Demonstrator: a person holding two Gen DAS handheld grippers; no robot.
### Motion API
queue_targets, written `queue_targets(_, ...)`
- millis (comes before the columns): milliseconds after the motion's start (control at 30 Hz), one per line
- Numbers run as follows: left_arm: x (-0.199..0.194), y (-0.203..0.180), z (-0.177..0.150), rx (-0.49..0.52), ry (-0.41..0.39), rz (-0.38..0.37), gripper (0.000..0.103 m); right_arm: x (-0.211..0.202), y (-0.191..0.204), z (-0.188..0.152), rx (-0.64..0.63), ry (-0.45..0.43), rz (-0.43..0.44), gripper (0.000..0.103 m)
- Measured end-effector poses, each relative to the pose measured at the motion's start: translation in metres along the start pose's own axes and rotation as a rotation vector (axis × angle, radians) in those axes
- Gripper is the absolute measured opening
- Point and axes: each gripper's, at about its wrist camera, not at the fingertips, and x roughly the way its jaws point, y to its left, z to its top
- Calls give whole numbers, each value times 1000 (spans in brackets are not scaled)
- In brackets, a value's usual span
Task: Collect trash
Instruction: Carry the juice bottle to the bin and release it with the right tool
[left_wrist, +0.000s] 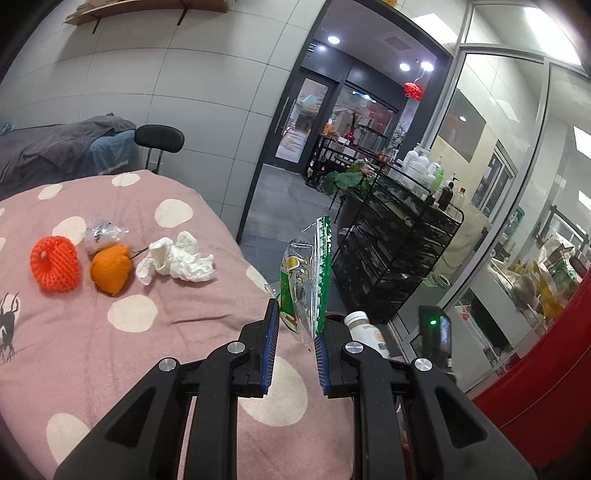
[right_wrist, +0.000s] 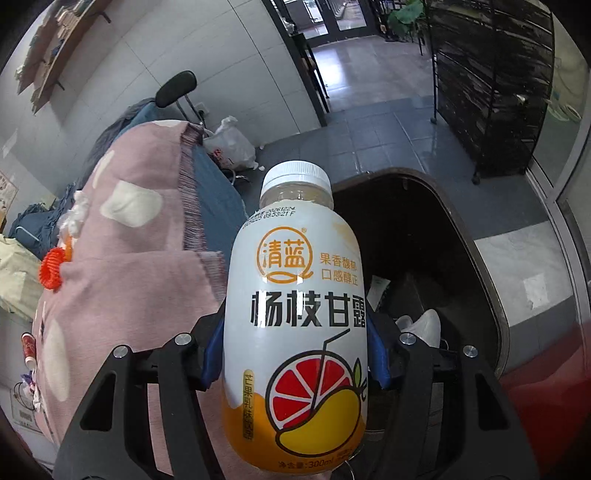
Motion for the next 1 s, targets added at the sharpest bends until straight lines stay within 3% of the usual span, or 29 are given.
queue_targets(433,36,-35,-5,77,73,-64,18,94,-51,-11,121,163,-98,62)
queue_targets(800,49,-50,-10,89,110,-94,18,113,-72,-16,167,189,-91,63)
queue_targets(1000,66,-62,-15,102,152,-131,18,92,-72,-22,172,140,-90,63)
